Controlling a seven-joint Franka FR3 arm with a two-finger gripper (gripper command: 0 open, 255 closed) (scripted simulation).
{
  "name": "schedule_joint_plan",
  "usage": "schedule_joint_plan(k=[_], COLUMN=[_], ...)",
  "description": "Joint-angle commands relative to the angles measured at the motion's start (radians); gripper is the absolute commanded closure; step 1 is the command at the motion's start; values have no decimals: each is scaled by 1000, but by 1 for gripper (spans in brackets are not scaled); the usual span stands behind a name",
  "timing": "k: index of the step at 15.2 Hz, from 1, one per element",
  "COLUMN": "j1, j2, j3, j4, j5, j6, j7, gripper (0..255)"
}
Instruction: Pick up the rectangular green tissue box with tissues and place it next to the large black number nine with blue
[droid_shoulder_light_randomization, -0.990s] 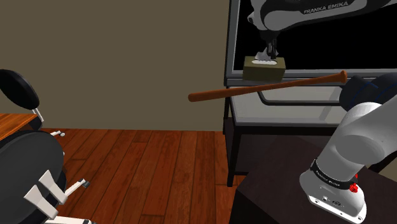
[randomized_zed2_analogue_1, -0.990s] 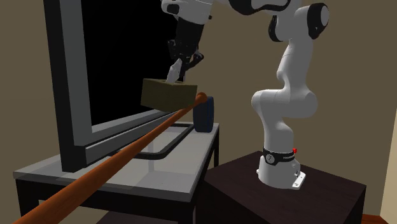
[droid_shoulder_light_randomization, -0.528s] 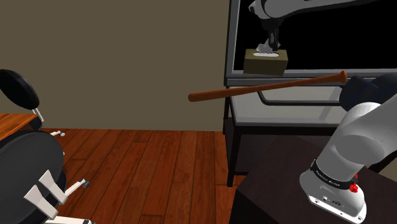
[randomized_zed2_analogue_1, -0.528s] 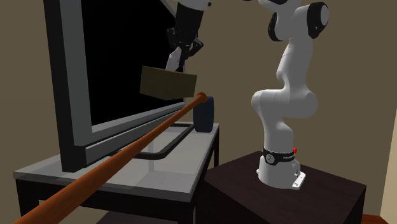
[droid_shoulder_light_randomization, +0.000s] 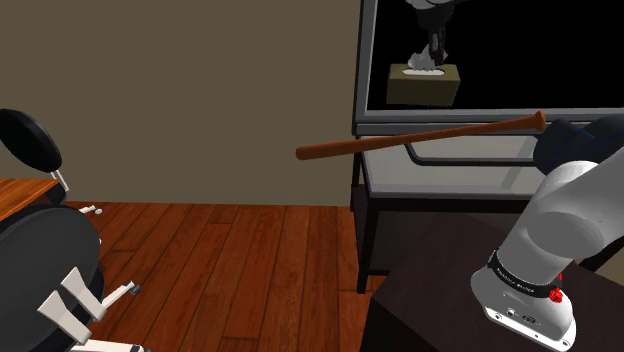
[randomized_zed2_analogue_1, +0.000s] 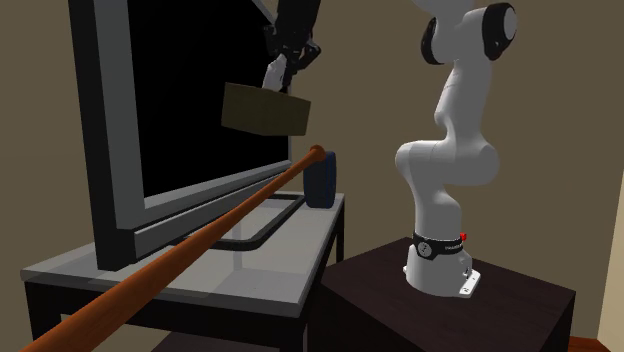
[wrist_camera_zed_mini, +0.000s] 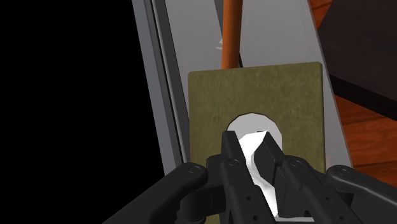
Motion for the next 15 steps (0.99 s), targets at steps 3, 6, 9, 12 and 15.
schedule_joint_plan(k=[3,6,9,12,15], j1=[-15,-29,-45,-63,-83], j2=[-105,-192,-274,-351,-421], j3=[-43,-84,-127,-172,-219], j4=[-81,-144,-198,-242,-275], j5=[-26,-55,-89,-127,-168], j6=[9,17,22,25,27], j7=[-58,-109,-163,-221,-282], gripper=[255,255,255,255,255])
